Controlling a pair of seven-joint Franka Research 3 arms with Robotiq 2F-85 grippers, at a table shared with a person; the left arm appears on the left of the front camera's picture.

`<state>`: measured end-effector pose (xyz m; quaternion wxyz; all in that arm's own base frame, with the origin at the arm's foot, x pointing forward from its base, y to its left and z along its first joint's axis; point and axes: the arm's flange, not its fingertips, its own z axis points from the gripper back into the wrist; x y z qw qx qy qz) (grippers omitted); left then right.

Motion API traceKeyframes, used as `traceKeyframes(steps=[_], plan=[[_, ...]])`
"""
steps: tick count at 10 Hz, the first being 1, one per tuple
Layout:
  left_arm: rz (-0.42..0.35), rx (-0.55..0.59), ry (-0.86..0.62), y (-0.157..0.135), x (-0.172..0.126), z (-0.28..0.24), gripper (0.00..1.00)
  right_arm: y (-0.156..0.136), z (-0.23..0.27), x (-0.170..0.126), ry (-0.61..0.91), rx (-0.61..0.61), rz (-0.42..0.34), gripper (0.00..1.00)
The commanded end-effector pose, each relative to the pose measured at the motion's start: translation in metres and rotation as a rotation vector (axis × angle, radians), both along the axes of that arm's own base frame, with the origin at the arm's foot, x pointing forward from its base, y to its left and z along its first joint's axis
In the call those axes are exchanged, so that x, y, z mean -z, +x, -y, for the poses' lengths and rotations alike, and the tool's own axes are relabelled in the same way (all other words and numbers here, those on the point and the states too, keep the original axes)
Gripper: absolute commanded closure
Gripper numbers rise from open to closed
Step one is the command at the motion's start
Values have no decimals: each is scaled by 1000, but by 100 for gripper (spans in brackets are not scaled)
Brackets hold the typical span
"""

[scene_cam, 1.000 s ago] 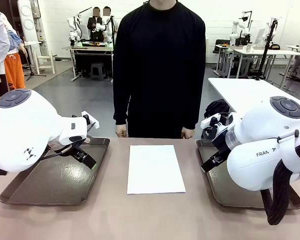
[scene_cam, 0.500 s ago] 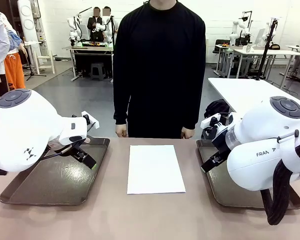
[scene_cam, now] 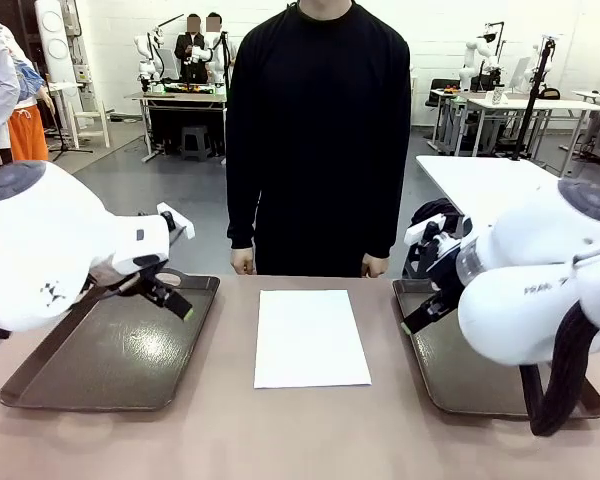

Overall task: Sort the A4 documents.
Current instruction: Receive the A4 Paper.

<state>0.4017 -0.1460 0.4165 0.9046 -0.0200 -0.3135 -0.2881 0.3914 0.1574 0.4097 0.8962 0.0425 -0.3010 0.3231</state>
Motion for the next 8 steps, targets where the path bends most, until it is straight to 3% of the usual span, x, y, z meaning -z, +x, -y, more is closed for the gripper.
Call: traceKeyframes(steps=[1, 2, 3, 5, 8], plan=[[29, 53, -75, -48, -15, -33, 0, -16, 61, -24, 79, -43, 5, 0], [28, 69, -94, -55, -23, -42, 0, -21, 81, -38, 133, -61, -1, 0], [-27, 134, -161, -63, -33, -52, 0, -29, 105, -53, 191, -93, 9, 0], [-40, 192, -259, -68, -45, -80, 0, -44, 145, -75, 271, -55, 49, 0], [-49, 197, -340, -76, -51, -112, 0, -60, 176, -90, 368, -22, 111, 0]])
